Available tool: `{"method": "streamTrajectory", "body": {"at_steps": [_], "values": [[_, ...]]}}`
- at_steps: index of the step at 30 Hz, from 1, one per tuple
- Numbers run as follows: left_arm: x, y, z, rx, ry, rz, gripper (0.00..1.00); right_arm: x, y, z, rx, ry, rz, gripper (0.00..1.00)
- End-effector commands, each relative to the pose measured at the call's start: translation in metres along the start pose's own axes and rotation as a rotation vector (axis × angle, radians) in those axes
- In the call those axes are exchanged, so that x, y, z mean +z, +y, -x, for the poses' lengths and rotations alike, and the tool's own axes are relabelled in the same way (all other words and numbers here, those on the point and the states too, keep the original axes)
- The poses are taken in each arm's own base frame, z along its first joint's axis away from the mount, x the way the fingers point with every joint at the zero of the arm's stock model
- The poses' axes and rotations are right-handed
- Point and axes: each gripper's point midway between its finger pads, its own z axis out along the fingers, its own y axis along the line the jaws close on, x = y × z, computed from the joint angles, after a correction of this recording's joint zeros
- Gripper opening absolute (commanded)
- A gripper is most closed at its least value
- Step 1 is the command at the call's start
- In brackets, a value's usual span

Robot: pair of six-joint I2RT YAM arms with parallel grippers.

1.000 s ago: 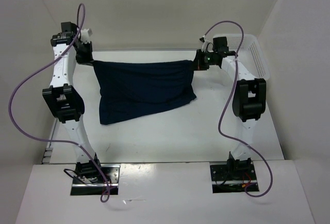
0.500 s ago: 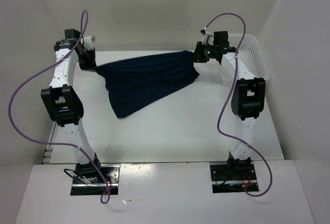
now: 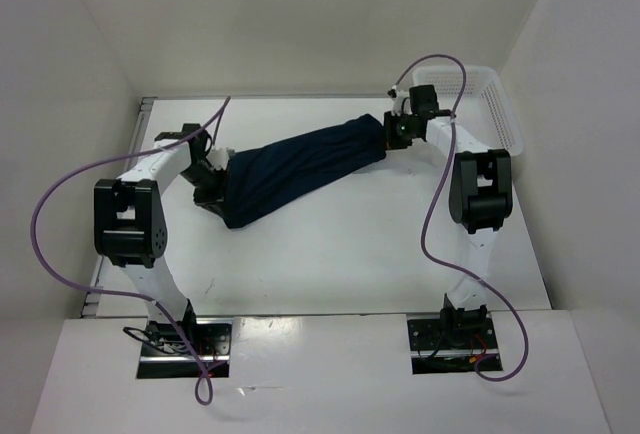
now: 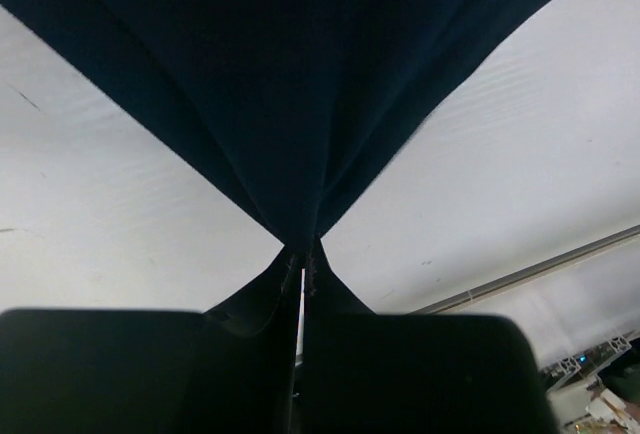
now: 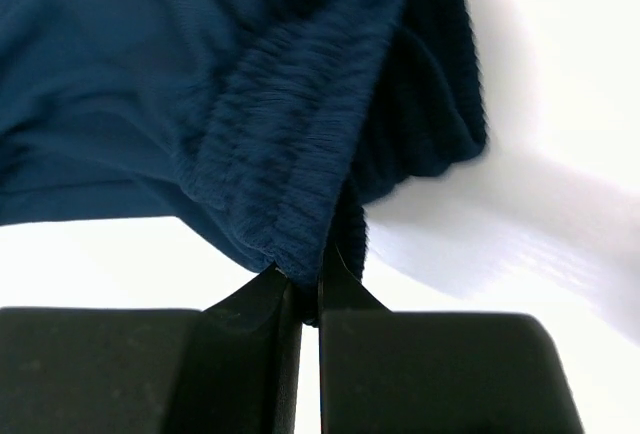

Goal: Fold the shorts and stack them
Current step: Fold the shorts

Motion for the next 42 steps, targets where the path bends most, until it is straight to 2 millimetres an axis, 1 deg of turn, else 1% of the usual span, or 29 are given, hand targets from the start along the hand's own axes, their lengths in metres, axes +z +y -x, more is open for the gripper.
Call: {"method": "streamTrajectory", "body": {"at_steps": [1, 4, 7, 9, 11, 12, 14, 15, 16, 17, 18, 19, 21, 22, 23, 25, 26, 27, 28, 29, 30, 31, 35, 36, 37, 38, 39, 41, 42], "values": [[0.011, 0.004, -0.011, -0.005, 0.031, 0.005, 0.0, -0.02, -0.015, 0.011, -0.051, -0.047, -0.111, 0.07], [0.015, 0.01, -0.021, -0.024, 0.058, 0.016, 0.0, -0.022, -0.025, 0.005, -0.055, -0.036, -0.17, 0.05], [0.006, 0.022, -0.016, -0.066, 0.022, 0.012, 0.0, -0.026, -0.027, 0.01, -0.072, -0.054, -0.188, 0.03], [0.005, 0.019, -0.022, -0.076, 0.05, 0.0, 0.0, -0.027, -0.026, 0.018, -0.07, -0.074, -0.188, 0.03], [0.009, 0.014, -0.029, -0.089, 0.078, -0.033, 0.0, -0.024, -0.028, 0.015, -0.057, -0.067, -0.197, 0.04], [0.014, 0.008, -0.031, -0.068, 0.097, -0.035, 0.0, -0.021, -0.03, 0.011, -0.043, -0.058, -0.197, 0.08], [0.019, 0.003, -0.036, -0.068, 0.12, -0.059, 0.03, -0.02, -0.029, 0.018, -0.044, -0.078, -0.219, 0.34], [0.022, -0.002, -0.04, -0.061, 0.135, -0.069, 0.05, -0.017, -0.03, 0.015, -0.03, -0.069, -0.219, 0.47], [0.022, -0.002, -0.04, -0.06, 0.135, -0.069, 0.07, -0.014, -0.031, 0.015, -0.018, -0.069, -0.219, 0.64], [0.025, -0.003, -0.039, -0.061, 0.134, -0.08, 0.1, -0.015, -0.03, 0.02, -0.013, -0.08, -0.218, 0.69], [0.026, -0.003, -0.043, -0.066, 0.145, -0.081, 0.21, -0.011, -0.028, 0.016, -0.001, -0.069, -0.199, 0.72], [0.026, -0.003, -0.043, -0.066, 0.145, -0.081, 0.28, -0.006, -0.023, 0.017, -0.001, -0.065, -0.161, 0.77], [0.028, -0.002, -0.044, -0.065, 0.144, -0.081, 0.4, 0.002, -0.014, 0.014, 0.004, -0.054, -0.121, 0.78], [0.028, -0.002, -0.044, -0.065, 0.144, -0.081, 0.51, 0.007, -0.016, 0.013, 0.018, -0.048, -0.121, 0.8], [0.032, -0.001, -0.043, -0.066, 0.145, -0.081, 0.56, 0.008, -0.014, 0.015, 0.028, -0.052, -0.111, 0.82], [0.033, 0.0, -0.039, -0.062, 0.137, -0.08, 0.63, 0.019, -0.012, 0.017, 0.041, -0.052, -0.103, 0.82], [0.035, 0.0, -0.036, -0.063, 0.139, -0.081, 0.73, 0.021, -0.012, 0.018, 0.062, -0.054, -0.103, 0.83], [0.037, -0.001, -0.037, -0.068, 0.147, -0.092, 0.78, 0.022, -0.013, 0.028, 0.065, -0.078, -0.109, 0.83], [0.039, 0.0, -0.032, -0.065, 0.14, -0.091, 0.8, 0.028, -0.017, 0.025, 0.069, -0.069, -0.11, 0.83], [0.039, -0.001, -0.032, -0.065, 0.139, -0.1, 0.86, 0.031, -0.019, 0.025, 0.082, -0.069, -0.12, 0.84], [0.04, 0.0, -0.026, -0.063, 0.132, -0.1, 0.87, 0.033, -0.023, 0.026, 0.092, -0.072, -0.135, 0.84], [0.042, 0.0, -0.027, -0.066, 0.14, -0.101, 0.87, 0.037, -0.021, 0.027, 0.085, -0.071, -0.139, 0.84], [0.048, 0.001, -0.021, -0.071, 0.149, -0.112, 0.87, 0.051, -0.029, 0.012, 0.124, -0.038, -0.154, 0.84], [0.05, 0.002, -0.02, -0.073, 0.155, -0.112, 0.87, 0.051, -0.028, 0.012, 0.124, -0.036, -0.143, 0.81], [0.052, 0.0, -0.021, -0.078, 0.162, -0.125, 0.85, 0.055, -0.03, 0.004, 0.141, -0.019, -0.146, 0.77], [0.055, 0.002, -0.019, -0.079, 0.166, -0.126, 0.78, 0.055, -0.028, 0.003, 0.141, -0.017, -0.135, 0.73], [0.059, 0.001, -0.021, -0.087, 0.18, -0.136, 0.71, 0.059, -0.029, -0.004, 0.148, 0.001, -0.128, 0.58], [0.061, 0.002, -0.018, -0.087, 0.182, -0.136, 0.54, 0.059, -0.029, -0.004, 0.148, 0.001, -0.128, 0.44], [0.062, 0.003, -0.016, -0.087, 0.181, -0.136, 0.44, 0.06, -0.028, -0.011, 0.154, 0.015, -0.12, 0.29]]}}
